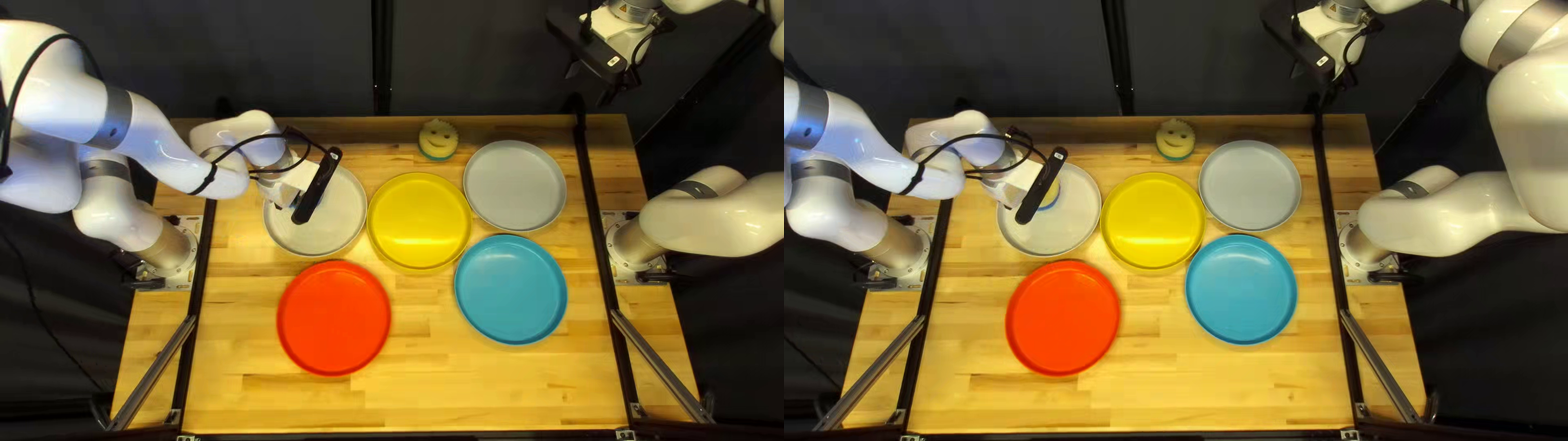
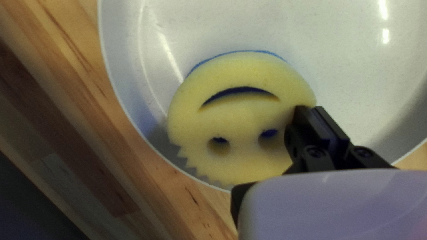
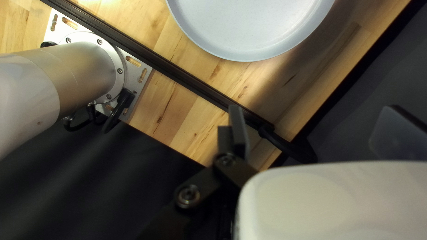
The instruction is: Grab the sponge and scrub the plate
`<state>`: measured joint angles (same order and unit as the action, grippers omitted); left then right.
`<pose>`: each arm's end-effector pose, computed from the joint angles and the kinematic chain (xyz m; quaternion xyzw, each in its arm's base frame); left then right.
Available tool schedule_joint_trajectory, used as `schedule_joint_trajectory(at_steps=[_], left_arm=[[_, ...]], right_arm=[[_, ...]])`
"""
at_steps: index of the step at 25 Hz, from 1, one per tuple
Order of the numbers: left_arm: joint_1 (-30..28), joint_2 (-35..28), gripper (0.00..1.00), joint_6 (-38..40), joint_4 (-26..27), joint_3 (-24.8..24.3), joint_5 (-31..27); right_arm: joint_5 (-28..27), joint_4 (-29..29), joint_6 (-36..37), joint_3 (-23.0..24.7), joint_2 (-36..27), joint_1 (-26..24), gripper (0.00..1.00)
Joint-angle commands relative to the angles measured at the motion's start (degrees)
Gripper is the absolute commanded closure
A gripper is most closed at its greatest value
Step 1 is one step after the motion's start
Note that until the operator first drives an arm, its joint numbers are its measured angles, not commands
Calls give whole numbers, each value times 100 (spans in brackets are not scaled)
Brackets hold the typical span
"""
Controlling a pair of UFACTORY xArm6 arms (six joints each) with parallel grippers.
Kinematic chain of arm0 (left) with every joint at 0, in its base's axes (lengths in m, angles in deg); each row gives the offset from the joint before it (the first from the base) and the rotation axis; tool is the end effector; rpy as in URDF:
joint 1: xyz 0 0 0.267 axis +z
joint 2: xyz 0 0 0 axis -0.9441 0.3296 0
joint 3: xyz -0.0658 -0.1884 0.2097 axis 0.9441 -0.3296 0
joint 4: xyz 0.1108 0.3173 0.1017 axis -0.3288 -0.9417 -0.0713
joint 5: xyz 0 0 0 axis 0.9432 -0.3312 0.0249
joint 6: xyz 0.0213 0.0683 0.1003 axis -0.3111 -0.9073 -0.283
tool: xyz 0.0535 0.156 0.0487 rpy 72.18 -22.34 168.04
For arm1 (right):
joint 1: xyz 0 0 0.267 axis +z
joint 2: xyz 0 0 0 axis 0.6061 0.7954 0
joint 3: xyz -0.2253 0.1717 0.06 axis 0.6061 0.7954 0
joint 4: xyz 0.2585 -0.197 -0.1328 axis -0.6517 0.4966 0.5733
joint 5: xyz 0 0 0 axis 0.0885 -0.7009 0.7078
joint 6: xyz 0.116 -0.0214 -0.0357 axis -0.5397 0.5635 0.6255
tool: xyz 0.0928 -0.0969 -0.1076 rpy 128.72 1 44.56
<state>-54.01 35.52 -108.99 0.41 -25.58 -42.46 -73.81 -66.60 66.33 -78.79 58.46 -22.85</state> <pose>0.2882 0.0844 0.0438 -0.9750 0.2207 -0.0260 0.0054 0.1754 -0.2444 0.2541 -0.9605 -0.2662 -0.0435 0.0689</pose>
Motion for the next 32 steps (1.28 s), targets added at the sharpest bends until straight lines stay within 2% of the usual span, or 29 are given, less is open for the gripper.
schedule_joint_trajectory(at_steps=[1,6,9,12,15,23,27,32], left_arm=[[-559,-156,100,540,47,-292,180],[-1409,-351,100,1439,-43,-389,151],[-1499,-575,100,1595,-118,-464,5],[-1201,-794,100,1319,-80,-616,-94],[-782,-759,100,882,-1,-643,-77],[372,-203,100,-231,88,-178,-77],[410,-39,100,-220,3,90,-161],[1,167,100,29,41,88,56]], right_arm=[[0,0,0,0,0,0,0],[0,0,0,0,0,0,0],[0,0,0,0,0,0,0],[0,0,0,0,0,0,0],[0,0,0,0,0,0,0],[0,0,0,0,0,0,0],[0,0,0,0,0,0,0],[0,0,0,0,0,0,0]])
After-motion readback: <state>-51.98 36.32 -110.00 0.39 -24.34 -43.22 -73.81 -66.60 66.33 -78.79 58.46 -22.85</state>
